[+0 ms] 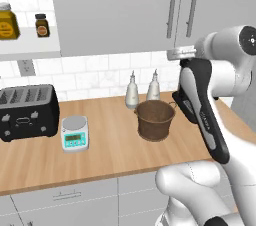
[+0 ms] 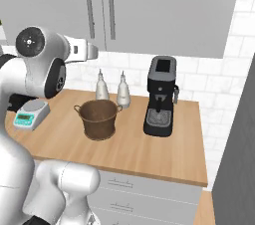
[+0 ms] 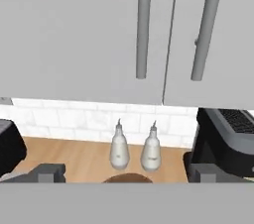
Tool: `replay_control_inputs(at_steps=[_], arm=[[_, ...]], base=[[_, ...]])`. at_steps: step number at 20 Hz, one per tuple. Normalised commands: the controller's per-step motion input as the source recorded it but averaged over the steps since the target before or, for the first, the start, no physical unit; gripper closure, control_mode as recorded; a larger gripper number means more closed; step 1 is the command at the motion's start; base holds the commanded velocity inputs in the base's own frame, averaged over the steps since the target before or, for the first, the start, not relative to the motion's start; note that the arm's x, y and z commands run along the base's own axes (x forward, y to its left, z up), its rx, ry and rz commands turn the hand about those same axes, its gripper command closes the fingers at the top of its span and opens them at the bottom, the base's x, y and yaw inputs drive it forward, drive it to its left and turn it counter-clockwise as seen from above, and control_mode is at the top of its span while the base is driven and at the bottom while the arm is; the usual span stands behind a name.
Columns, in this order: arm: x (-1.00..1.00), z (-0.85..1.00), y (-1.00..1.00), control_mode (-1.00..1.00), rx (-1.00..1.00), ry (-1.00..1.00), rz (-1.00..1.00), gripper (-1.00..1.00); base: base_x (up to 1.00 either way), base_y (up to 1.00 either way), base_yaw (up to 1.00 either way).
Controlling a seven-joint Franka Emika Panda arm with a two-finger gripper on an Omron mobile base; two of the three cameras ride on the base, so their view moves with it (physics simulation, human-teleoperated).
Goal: Open the cabinet, pick up the bread from the cabinet and place it in the basket. Then move the basket to the dining counter.
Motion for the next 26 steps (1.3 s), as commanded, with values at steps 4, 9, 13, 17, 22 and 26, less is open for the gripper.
replay_control_inputs(at_steps=[4,9,13,17,22,26], arm=[[0.0,0.86,0.0,-1.0,0.09,-0.01,-0.12,-1.0],[0.04,0.75,-0.08,-1.0,0.11,0.0,-0.1,-1.0],[0.49,0.29,-0.05,-1.0,0.13,0.02,-0.07,-1.0],[0.54,0.0,0.07,-1.0,0.15,0.04,-0.05,-1.0],[0.49,-0.05,0.0,-1.0,0.15,0.08,0.0,-1.0],[0.25,-0.07,0.0,-1.0,0.09,0.0,0.0,-1.0]], base=[[0.0,0.0,0.0],[0.0,0.0,0.0],[0.0,0.0,0.0],[0.0,0.0,0.0],[0.0,0.0,0.0],[0.0,0.0,0.0]])
